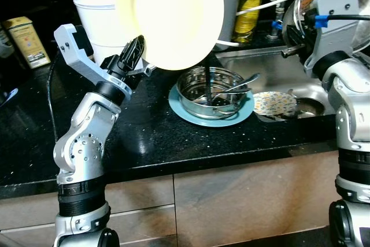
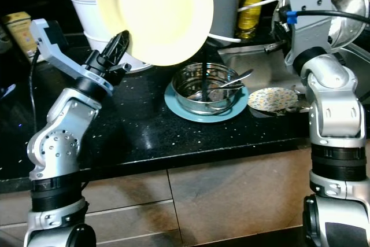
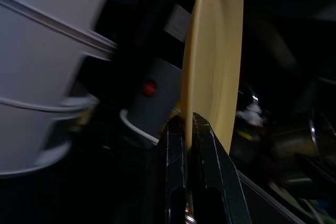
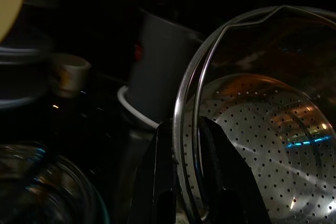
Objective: Kitchen organization
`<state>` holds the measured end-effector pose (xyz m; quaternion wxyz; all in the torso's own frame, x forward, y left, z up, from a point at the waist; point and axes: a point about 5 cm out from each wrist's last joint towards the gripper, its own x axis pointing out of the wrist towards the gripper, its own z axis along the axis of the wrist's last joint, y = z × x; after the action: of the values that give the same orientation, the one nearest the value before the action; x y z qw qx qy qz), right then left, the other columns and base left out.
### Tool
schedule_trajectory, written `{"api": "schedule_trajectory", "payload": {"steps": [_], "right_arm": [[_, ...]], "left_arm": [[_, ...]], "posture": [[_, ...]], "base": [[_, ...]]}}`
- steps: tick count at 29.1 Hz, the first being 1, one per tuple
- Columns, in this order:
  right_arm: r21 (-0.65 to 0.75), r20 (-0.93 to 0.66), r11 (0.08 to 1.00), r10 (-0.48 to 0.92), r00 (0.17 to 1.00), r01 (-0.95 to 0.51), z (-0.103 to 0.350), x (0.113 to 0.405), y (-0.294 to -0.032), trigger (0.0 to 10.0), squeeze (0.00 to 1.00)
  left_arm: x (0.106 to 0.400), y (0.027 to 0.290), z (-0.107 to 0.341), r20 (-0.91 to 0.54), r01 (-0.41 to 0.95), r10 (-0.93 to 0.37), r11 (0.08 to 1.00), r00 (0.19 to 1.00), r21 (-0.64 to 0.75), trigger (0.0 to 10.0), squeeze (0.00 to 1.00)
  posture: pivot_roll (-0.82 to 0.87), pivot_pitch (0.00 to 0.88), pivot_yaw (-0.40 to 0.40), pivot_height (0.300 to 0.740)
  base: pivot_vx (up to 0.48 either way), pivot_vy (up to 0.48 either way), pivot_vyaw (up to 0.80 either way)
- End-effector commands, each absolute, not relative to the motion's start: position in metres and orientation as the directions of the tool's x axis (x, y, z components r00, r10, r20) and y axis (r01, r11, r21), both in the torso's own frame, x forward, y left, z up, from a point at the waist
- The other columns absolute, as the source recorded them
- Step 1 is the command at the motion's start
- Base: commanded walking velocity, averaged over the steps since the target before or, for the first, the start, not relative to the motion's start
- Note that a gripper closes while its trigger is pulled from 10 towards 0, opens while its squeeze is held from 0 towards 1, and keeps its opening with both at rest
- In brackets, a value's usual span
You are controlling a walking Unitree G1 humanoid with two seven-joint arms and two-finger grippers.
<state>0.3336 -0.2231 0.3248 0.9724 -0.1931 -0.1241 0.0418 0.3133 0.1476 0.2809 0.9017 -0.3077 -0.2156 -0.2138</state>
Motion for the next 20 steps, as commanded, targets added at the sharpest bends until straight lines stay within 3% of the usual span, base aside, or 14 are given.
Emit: {"api": "schedule_trajectory", "payload": {"steps": [1,20], "right_arm": [[-0.395,0.243,0.917,0.170,0.955,-0.063,0.3277,0.3322,-0.2148,10.0,0.00],[-0.390,0.220,0.914,0.207,0.953,-0.109,0.3203,0.3325,-0.2079,10.0,0.00]], "left_arm": [[0.3125,0.1504,0.2844,0.536,0.511,-0.234,0.729,0.811,-0.455,10.0,0.00],[0.3133,0.1465,0.2838,0.534,0.514,-0.249,0.740,0.808,-0.434,10.0,0.00]], "posture": [[-0.05,0.000,0.025,0.740],[-0.05,0.000,0.020,0.740]], "base": [[0.000,-0.469,0.00],[0.000,-0.469,0.00]]}}
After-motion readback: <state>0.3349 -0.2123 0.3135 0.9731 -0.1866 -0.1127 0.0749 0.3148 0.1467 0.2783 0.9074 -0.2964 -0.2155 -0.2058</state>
